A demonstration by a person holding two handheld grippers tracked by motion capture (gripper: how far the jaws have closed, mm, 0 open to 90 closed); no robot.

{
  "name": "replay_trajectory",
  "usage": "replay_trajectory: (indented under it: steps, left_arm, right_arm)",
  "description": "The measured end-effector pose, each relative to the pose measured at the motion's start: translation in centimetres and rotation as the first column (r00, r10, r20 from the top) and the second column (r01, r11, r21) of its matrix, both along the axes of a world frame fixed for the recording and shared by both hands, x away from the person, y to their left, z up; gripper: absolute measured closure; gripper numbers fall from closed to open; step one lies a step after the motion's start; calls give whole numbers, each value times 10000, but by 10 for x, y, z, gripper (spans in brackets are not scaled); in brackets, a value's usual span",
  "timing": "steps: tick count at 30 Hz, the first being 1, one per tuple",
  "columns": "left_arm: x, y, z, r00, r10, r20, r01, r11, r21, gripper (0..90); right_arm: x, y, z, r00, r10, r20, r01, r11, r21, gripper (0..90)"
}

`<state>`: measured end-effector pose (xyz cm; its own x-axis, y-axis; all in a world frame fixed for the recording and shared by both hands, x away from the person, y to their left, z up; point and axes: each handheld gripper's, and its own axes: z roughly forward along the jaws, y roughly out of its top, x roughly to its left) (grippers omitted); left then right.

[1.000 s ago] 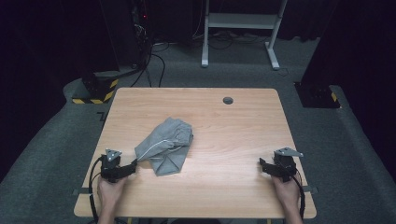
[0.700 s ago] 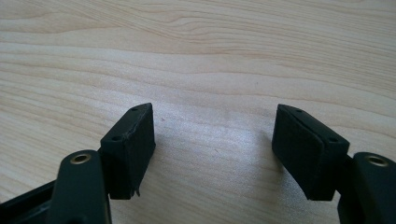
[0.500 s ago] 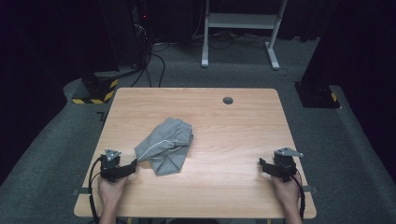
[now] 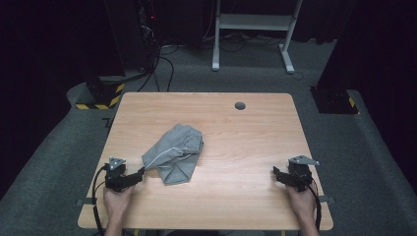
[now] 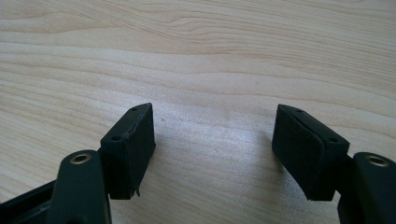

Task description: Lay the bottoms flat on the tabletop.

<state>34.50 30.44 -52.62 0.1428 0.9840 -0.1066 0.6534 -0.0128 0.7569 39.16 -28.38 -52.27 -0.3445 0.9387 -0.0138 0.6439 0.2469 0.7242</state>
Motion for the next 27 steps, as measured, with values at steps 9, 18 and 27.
replay_trajectory:
  steps: [9, 18, 27]
  left_arm:
    - [-8, -3, 24, 9979, -424, 498, 460, 9963, -727, 199]
    - [-1, -15, 30, 9963, -705, 500, 745, 9936, -845, 184]
    - [7, -29, 37, 9910, -1189, 610, 1235, 9893, -774, 174]
  right_arm:
    - [0, 0, 0, 10000, 1, 4, -1, 10000, -7, 296]
    - [0, 0, 0, 10000, 30, 20, -30, 10000, -15, 295]
    - [0, 0, 0, 10000, 33, 24, -33, 10000, -18, 295]
